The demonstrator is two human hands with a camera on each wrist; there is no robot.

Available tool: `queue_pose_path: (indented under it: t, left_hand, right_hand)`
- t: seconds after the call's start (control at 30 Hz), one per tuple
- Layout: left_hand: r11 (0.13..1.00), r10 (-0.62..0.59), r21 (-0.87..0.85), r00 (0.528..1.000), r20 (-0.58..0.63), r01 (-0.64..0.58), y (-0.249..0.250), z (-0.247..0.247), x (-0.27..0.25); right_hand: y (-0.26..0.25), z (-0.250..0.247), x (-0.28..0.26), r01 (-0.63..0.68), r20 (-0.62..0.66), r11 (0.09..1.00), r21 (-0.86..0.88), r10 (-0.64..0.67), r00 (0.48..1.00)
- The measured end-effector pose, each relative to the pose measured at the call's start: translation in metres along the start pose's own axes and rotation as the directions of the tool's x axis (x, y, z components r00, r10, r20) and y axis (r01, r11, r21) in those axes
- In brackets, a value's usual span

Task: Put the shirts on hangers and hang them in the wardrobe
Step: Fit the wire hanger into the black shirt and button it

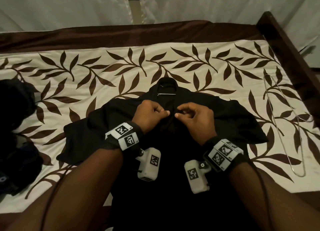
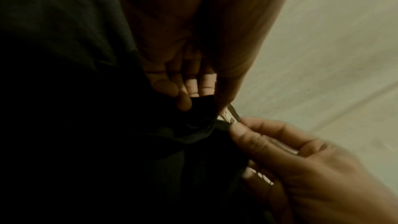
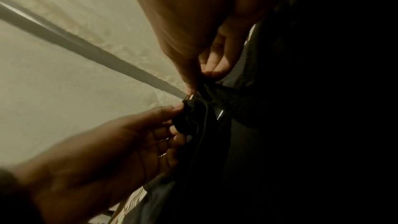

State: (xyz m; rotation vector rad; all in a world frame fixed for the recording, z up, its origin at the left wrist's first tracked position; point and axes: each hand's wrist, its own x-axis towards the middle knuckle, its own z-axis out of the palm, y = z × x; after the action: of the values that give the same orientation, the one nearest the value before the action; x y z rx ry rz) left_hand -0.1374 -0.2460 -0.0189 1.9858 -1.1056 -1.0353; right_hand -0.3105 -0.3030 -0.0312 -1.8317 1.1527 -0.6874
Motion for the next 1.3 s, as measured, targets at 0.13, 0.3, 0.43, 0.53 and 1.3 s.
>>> queue_pose_path:
  t: [0.13, 0.3, 0.43, 0.53, 1.3]
  left_hand:
    - [0.977, -0.069, -0.197, 0.996, 0.054, 0.078, 0.002, 0.001, -0.004]
    - [0.979, -0.065, -0.184, 0.993, 0.102, 0.083, -0.001, -0.001, -0.008]
    - [0.997, 0.047, -0.061, 0.994, 0.1, -0.041, -0.001, -0.003, -0.009]
    - [0.983, 0.168, 0.058, 0.977, 0.128, -0.177, -0.002, -0.005, -0.011]
    - [0.963, 0.094, -0.22, 0.957, -0.276, -0.158, -0.006, 0.023, -0.023]
  right_hand:
    - [-0.001, 0.005, -0.006, 0.014, 0.043, 0.999, 0.031, -0.015, 0.999]
    - [0.003, 0.005, -0.005, -0.099, 0.064, 0.987, 0.127, 0.091, 0.994]
    - [0.005, 0.002, -0.002, -0.116, 0.054, 0.983, 0.144, 0.109, 0.993]
    - [0.004, -0.002, 0.0, -0.089, 0.064, 0.989, 0.115, 0.082, 0.995]
    - [0.001, 0.0, 0.006, -0.048, 0.185, 0.968, 0.246, 0.001, 0.983]
